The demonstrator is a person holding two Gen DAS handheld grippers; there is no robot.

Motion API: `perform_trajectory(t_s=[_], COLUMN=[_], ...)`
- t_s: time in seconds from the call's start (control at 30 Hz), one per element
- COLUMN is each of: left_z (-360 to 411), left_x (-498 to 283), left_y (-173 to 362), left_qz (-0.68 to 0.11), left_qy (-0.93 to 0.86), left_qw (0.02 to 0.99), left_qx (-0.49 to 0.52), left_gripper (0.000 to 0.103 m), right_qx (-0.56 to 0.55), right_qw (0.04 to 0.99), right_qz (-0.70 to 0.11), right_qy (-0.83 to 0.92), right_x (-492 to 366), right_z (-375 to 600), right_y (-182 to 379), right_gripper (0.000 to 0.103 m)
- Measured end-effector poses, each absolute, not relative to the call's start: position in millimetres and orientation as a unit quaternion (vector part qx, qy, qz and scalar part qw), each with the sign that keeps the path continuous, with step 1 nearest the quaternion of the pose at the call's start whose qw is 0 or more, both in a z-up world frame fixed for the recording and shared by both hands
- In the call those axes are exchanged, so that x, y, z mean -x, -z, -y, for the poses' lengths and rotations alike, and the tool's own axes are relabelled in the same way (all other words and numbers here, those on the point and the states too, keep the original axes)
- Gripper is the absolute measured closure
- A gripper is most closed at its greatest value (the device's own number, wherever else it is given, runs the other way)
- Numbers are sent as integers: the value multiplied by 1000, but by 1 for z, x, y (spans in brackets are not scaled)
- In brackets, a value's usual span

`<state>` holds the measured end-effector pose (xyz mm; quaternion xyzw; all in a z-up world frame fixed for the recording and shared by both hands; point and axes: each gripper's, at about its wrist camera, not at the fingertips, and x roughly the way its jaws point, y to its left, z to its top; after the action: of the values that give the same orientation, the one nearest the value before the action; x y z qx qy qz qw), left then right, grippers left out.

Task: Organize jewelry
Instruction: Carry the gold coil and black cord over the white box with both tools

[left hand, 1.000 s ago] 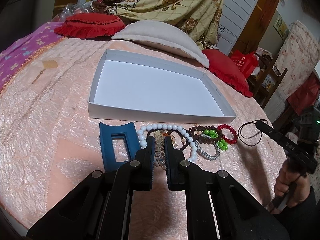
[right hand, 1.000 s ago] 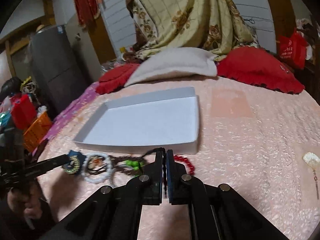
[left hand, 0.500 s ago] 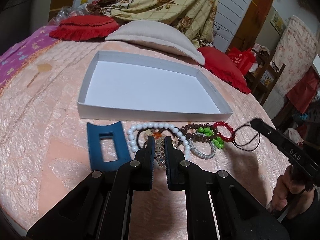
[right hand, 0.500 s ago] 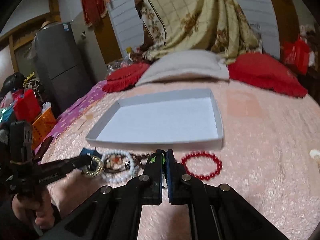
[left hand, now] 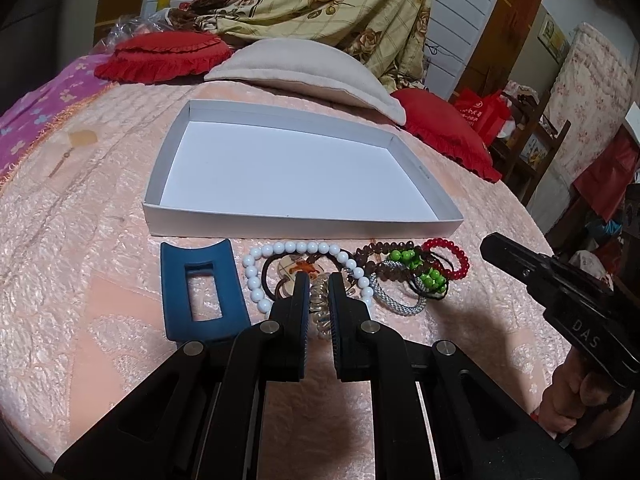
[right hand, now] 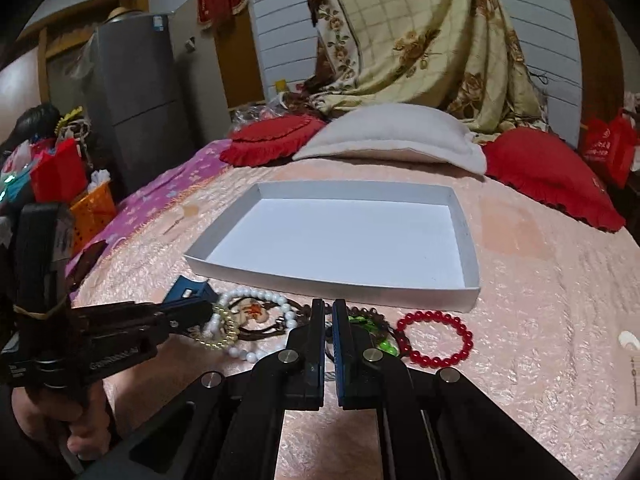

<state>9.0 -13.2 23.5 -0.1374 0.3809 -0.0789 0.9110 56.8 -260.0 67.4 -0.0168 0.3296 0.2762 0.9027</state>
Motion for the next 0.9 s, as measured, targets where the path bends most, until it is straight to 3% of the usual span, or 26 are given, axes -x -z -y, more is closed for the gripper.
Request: perform_trajectory(t_s=[0.73,0.9], left_z=[2,3], left_x=[0,-1], left_y=[-29,-28], left_qz=[-372,-373], left_qy=[69,73], left_qw=[915,914], left_qx=[140,142], left_gripper=[95,95], right_qx=[-14,-11], right_qw=[911,907], right_qz=[-331,-362], right_qy=[-246,-216], right_x=[-59,-69], right_z=[292,300], right_y=[-75,-56], right_gripper=[100,98])
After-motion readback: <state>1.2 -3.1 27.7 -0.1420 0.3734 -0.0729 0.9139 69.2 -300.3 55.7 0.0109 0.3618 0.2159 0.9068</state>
